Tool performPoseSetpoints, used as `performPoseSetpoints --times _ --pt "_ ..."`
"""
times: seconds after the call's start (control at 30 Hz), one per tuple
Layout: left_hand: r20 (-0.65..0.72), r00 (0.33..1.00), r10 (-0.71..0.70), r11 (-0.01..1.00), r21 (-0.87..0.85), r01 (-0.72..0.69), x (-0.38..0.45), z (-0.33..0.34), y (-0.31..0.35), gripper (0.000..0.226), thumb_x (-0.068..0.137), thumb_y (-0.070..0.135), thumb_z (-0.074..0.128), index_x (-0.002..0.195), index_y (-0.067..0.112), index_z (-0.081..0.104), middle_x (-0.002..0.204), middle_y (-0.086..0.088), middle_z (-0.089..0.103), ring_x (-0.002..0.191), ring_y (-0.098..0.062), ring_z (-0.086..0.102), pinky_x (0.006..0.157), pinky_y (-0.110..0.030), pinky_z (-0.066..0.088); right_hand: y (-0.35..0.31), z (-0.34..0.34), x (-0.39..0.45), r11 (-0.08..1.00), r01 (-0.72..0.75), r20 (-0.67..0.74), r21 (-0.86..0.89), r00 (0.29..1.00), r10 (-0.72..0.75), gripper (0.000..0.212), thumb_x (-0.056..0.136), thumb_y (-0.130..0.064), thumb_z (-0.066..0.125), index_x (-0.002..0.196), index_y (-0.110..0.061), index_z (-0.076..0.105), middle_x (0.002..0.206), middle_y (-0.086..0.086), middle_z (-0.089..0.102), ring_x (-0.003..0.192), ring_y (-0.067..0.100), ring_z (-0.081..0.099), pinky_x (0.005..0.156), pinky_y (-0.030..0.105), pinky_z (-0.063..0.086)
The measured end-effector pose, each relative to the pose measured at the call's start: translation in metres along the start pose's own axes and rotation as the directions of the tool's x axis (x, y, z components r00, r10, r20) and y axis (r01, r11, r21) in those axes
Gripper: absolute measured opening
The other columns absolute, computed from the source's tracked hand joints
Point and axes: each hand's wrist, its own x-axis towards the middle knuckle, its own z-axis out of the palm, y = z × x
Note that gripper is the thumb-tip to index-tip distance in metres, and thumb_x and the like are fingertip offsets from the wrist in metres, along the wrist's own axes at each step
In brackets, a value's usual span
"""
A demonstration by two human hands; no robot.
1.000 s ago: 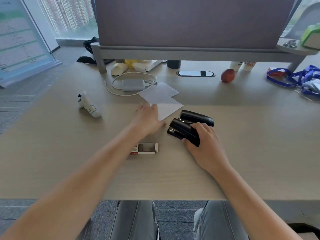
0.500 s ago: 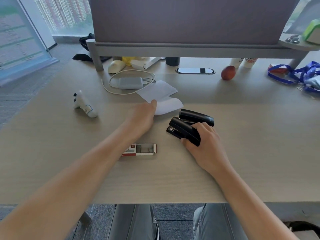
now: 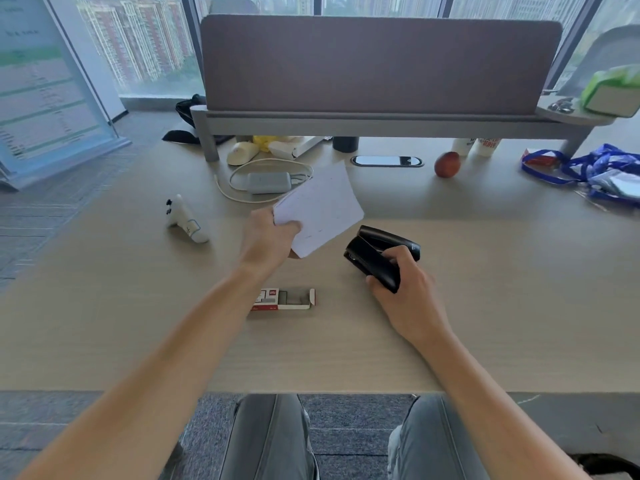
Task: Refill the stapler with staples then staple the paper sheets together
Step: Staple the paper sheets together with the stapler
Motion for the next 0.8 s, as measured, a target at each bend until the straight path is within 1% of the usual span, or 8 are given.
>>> performPoseSetpoints --times 0.07,0.13,0.23,0.33,0.43,0.6,0.7,0.8 --pt "0.033 0.999 -0.03 0.989 -0.142 0.034 -0.019 0.001 0.005 0.035 0.089 0.003 0.059 0.112 0.027 0.069 0.102 0.002 0.074 0.088 -0.021 0.071 0.058 -0.038 0.061 -0.003 -0.006 -0.003 0.986 -0.062 0.034 0.157 0.998 0.057 0.036 0.086 -0.032 0.077 0.117 -0.033 0.058 0.095 -0.015 0.069 0.089 0.012 0.066 0.075 0.03 0.052" --pt "0.055 0.996 -0.063 0.971 -0.225 0.074 -0.037 0.0 0.01 0.035 0.093 0.002 0.056 0.107 0.031 0.066 0.105 0.003 0.072 0.09 -0.023 0.07 0.059 -0.039 0.062 -0.005 -0.013 -0.011 0.953 -0.131 0.108 0.275 0.989 0.105 0.022 0.089 -0.039 0.076 0.107 -0.029 0.067 0.079 -0.02 0.066 0.069 0.001 0.06 0.061 0.016 0.043" --pt "0.104 0.989 -0.106 0.943 -0.305 0.133 -0.058 0.0 0.012 0.036 0.093 -0.002 0.049 0.101 0.03 0.065 0.105 -0.004 0.073 0.084 -0.035 0.073 0.06 -0.039 0.061 -0.007 -0.026 -0.028 0.908 -0.208 0.217 0.364 0.967 0.135 0.043 0.097 -0.048 0.063 0.084 -0.007 0.064 0.062 -0.007 0.05 0.053 0.012 0.042 0.05 0.025 0.029" --pt "0.157 0.981 -0.117 0.936 -0.312 0.162 -0.07 0.007 0.011 0.037 0.092 -0.004 0.048 0.114 0.022 0.063 0.1 -0.011 0.075 0.077 -0.041 0.074 0.058 -0.039 0.06 -0.012 -0.038 -0.042 0.819 -0.353 0.33 0.453 0.92 0.214 0.043 0.096 -0.045 0.065 0.103 -0.003 0.065 0.077 0.006 0.066 0.061 0.012 0.062 0.057 0.024 0.044" --pt "0.177 0.976 -0.129 0.946 -0.273 0.174 -0.081 0.019 0.011 0.035 0.092 -0.002 0.048 0.112 0.022 0.063 0.091 -0.006 0.077 0.073 -0.038 0.075 0.057 -0.039 0.061 -0.017 -0.049 -0.051 0.632 -0.474 0.413 0.613 0.874 0.255 0.037 0.093 -0.034 0.072 0.12 -0.009 0.065 0.104 0.014 0.077 0.077 0.025 0.075 0.063 0.034 0.057" --pt "0.207 0.973 -0.103 0.968 -0.204 0.146 -0.093 0.03 0.012 0.035 0.095 0.002 0.048 0.122 0.02 0.06 0.102 -0.01 0.075 0.074 -0.034 0.076 0.058 -0.039 0.061 -0.013 -0.056 -0.057 0.537 -0.533 0.458 0.654 0.844 0.28 0.047 0.09 -0.044 0.071 0.119 -0.007 0.068 0.089 0.012 0.074 0.067 0.024 0.061 0.059 0.035 0.05" --pt "0.221 0.971 -0.09 0.971 -0.199 0.135 -0.099 0.031 0.015 0.032 0.096 0.001 0.047 0.108 0.025 0.063 0.092 -0.006 0.076 0.073 -0.035 0.076 0.059 -0.041 0.062 -0.015 -0.059 -0.056 0.466 -0.609 0.489 0.642 0.794 0.362 0.055 0.087 -0.064 0.066 0.109 -0.014 0.072 0.084 0.011 0.072 0.064 0.023 0.062 0.059 0.033 0.052" --pt "0.224 0.97 -0.09 0.972 -0.193 0.135 -0.1 0.031 0.015 0.031 0.095 0.0 0.048 0.102 0.025 0.065 0.082 -0.003 0.077 0.07 -0.035 0.075 0.056 -0.037 0.061 -0.012 -0.061 -0.056 0.446 -0.626 0.499 0.64 0.78 0.378 0.056 0.087 -0.064 0.065 0.11 -0.013 0.072 0.085 0.011 0.075 0.065 0.024 0.068 0.062 0.034 0.057"
